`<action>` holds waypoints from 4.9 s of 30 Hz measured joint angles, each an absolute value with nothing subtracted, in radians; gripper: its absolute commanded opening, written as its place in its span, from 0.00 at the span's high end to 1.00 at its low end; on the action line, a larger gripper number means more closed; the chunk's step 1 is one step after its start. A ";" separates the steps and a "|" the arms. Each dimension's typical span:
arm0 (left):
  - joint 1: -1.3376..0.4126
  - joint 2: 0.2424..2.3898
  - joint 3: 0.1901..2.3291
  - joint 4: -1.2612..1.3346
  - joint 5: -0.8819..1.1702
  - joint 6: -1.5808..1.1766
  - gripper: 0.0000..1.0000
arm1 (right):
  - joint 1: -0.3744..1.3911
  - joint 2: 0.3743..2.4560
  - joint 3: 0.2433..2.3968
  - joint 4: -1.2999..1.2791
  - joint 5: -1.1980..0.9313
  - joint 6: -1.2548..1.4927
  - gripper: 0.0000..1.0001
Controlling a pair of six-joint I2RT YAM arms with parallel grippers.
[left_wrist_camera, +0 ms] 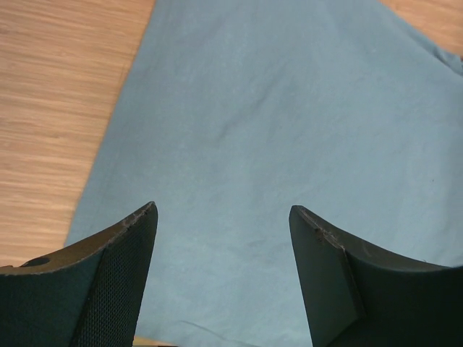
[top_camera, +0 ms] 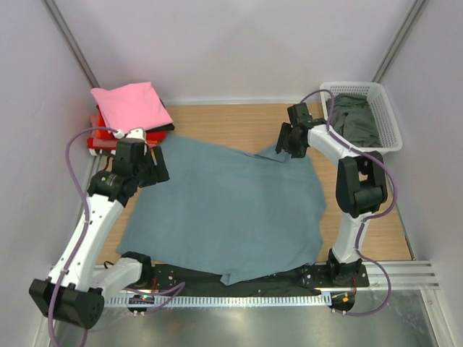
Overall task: Fold and stack the t-shirts
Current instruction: Flatten the tshirt out
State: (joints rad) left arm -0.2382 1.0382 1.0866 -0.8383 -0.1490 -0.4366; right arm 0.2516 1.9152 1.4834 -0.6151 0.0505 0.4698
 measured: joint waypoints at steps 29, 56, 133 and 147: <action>-0.238 0.811 0.954 -0.887 -0.198 -0.470 0.25 | 0.251 2.073 1.505 -0.520 0.038 0.504 0.72; -0.238 0.812 0.936 -0.883 -0.215 -0.472 0.25 | 0.294 2.473 2.291 -0.665 -0.088 0.479 0.78; -0.238 0.862 0.928 -0.880 -0.222 -0.473 0.27 | 0.295 2.510 2.278 -0.666 0.234 0.264 0.03; -0.238 0.830 0.928 -0.874 -0.182 -0.472 0.27 | 0.282 1.412 1.222 -0.545 0.179 0.495 0.26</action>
State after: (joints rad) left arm -0.2382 0.8303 0.9283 -0.8742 -0.1818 -0.4721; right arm 0.2825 1.4117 1.2221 -0.5449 0.1791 0.4950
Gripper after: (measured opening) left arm 0.733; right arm 0.803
